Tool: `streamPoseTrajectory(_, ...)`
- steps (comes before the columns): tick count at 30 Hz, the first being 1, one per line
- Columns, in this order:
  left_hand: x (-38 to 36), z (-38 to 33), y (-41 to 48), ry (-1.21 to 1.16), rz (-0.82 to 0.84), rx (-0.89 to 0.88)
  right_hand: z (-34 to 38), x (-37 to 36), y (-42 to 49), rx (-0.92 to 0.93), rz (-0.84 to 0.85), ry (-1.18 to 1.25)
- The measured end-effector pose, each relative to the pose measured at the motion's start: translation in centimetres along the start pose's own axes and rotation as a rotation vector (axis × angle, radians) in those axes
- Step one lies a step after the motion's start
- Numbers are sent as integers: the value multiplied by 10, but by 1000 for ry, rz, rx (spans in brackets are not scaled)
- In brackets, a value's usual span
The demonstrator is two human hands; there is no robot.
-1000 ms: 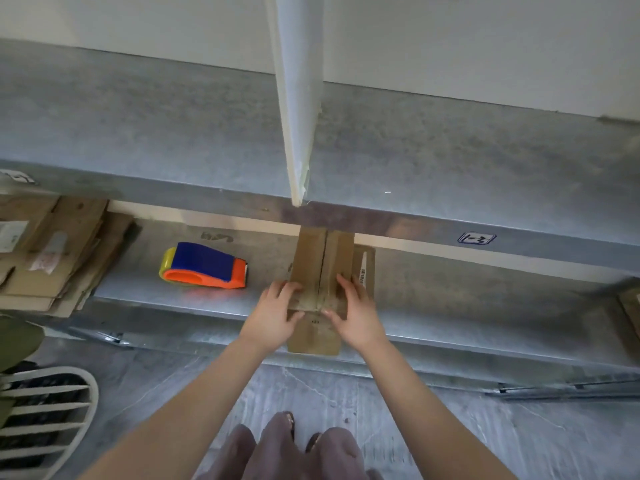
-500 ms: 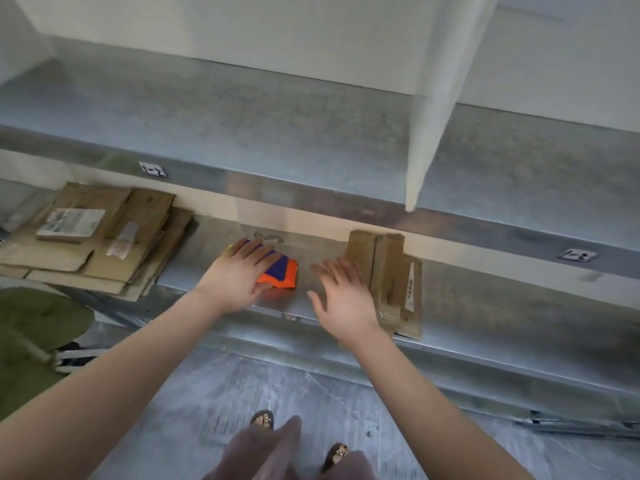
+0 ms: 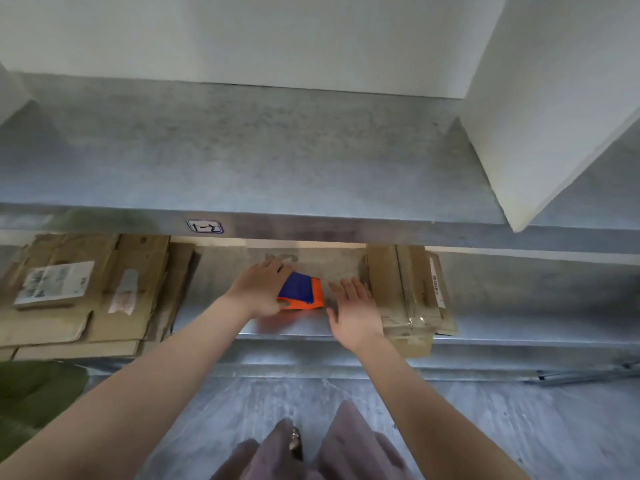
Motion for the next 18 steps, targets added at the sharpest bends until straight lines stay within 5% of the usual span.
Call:
streamPoseTrajectory(9, -4, 6, -1, -142, 35, 53, -2, -15, -2, -100, 103, 56)
streamPoseTrajectory(18, 16, -13, -12, -191, -182, -99, -10, -15, -1, -159, 50, 157)
Point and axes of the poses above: each hand's wrist, its own y-axis towards the middle knuckle, its own x-axis out of the back of the hand, z = x × y, the point moved 9 cm from there along y, towards the middle knuckle, and after that the axes turned 7 degrees about -z, right-handed, at the moved point
